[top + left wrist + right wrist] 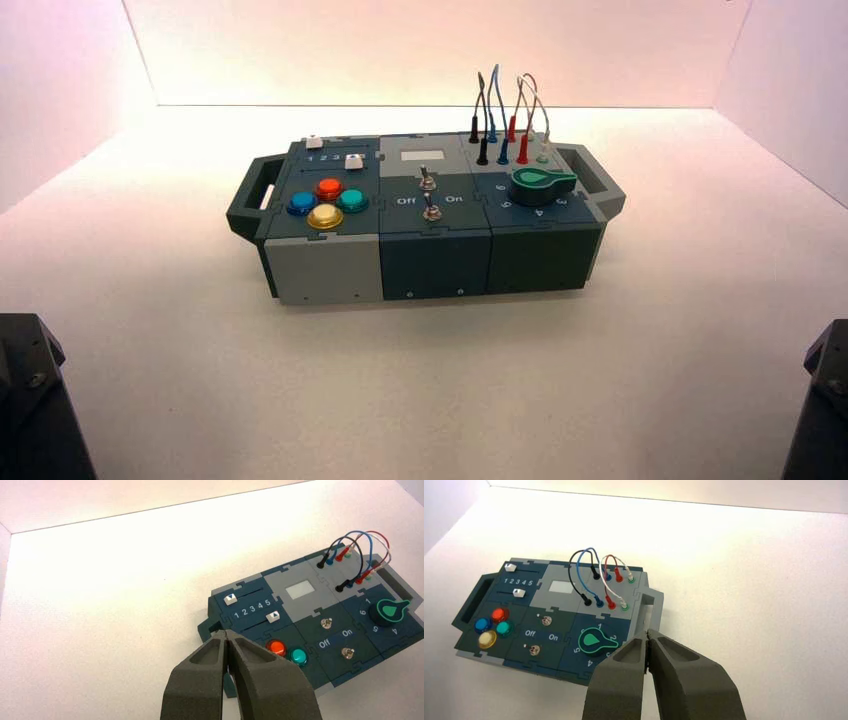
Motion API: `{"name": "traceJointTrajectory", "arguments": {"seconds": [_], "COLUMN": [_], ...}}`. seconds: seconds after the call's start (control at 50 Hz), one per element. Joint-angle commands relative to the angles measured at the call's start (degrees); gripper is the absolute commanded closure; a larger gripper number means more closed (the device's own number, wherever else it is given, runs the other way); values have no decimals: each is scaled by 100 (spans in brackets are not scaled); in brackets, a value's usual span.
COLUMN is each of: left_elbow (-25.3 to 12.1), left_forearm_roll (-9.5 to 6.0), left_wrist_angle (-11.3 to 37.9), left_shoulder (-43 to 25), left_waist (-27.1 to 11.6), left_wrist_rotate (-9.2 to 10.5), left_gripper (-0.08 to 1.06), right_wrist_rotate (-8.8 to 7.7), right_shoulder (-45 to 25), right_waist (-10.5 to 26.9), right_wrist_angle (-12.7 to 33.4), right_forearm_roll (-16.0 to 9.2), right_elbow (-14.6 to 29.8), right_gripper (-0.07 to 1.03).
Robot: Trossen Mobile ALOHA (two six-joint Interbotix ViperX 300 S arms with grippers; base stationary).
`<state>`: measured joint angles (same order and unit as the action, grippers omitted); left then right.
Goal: Turn the knob to position 6.
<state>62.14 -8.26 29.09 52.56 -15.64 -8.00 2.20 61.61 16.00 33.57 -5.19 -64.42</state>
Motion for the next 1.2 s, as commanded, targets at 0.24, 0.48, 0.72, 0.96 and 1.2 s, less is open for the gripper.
{"name": "traceJointTrajectory", "arguments": {"seconds": [0.24, 0.48, 0.72, 0.96, 1.2], "left_elbow": [-132, -141, -193, -229, -246], "left_forearm_roll": [-18, -26, -26, -18, -26], "left_wrist_angle": [0, 114, 237, 290, 316], "left_shoulder": [-79, -185, -404, -466, -466], "left_waist": [-53, -369, -712, -765, -773], "left_wrist_rotate": [-9, 9, 18, 18, 18], "left_gripper": [101, 101, 101, 101, 101], "right_wrist_rotate": [-9, -62, -44, -35, 0], "right_shoulder": [-677, -1591, -2320, -2593, -2593], "right_waist": [70, 299, 703, 703, 703], "right_wrist_angle": [501, 1116, 1230, 1230, 1266], "right_forearm_roll": [-211, -773, -1081, -1099, -1187], "right_elbow": [431, 747, 765, 677, 677], "right_gripper": [99, 99, 99, 99, 99]}}
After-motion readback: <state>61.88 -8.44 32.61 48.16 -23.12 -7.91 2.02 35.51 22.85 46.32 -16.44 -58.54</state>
